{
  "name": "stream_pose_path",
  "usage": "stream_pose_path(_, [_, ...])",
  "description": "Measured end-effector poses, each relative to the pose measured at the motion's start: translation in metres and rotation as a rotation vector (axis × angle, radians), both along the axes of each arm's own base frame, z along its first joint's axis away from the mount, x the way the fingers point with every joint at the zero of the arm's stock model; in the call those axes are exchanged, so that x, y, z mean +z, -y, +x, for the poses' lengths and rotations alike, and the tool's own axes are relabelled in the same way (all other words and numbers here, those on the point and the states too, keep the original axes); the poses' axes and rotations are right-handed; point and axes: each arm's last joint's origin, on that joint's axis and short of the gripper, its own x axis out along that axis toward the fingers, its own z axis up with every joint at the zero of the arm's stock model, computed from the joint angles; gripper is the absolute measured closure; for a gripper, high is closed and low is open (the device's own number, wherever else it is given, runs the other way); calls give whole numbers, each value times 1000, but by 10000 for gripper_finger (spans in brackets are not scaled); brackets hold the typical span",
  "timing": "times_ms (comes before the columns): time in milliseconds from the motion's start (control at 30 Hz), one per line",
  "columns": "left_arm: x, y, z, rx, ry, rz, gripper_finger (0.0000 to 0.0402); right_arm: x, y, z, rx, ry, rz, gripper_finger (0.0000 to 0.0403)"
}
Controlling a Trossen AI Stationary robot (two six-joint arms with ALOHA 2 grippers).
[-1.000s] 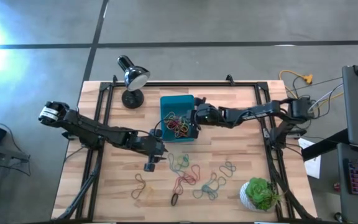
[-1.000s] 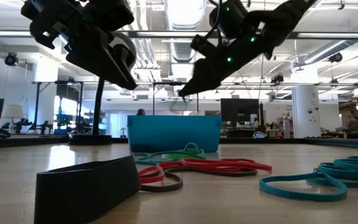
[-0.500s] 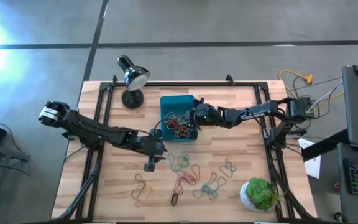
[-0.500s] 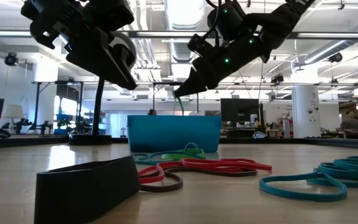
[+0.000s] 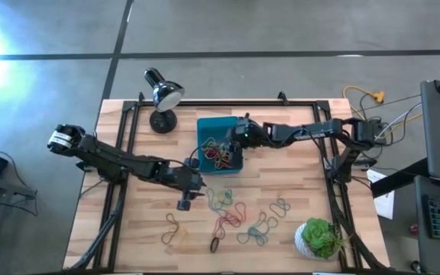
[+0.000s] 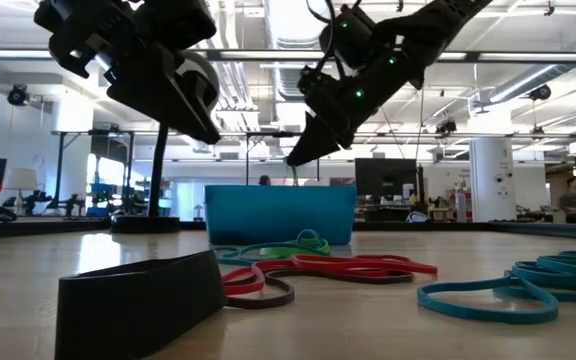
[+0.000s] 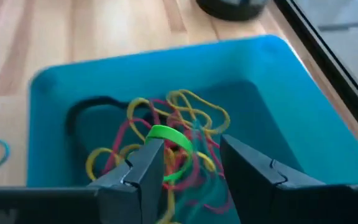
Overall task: Pick and place rubber bands into bin
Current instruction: Put the green rubber band into the blue bin, then put the yellow rubber band into the blue bin
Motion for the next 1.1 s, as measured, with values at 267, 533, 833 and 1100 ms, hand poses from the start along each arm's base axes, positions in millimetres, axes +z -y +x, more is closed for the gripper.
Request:
stream_pose_path(267, [1,0,1,1,5,-3,263,23,1,12,35,21,-27,238])
stream_pose_path(533, [1,0,0,1,5,-2,263,34,3,13,68,-21,73,234])
stream_pose_path(833, [-3,2,-3,-41,-53,-32,263,30,-10,10,136,-87,116,234])
stream_pose_path(1100, [-9,21,-15,-149,-174,-154,263,20,-53,4,321,-229,177,234])
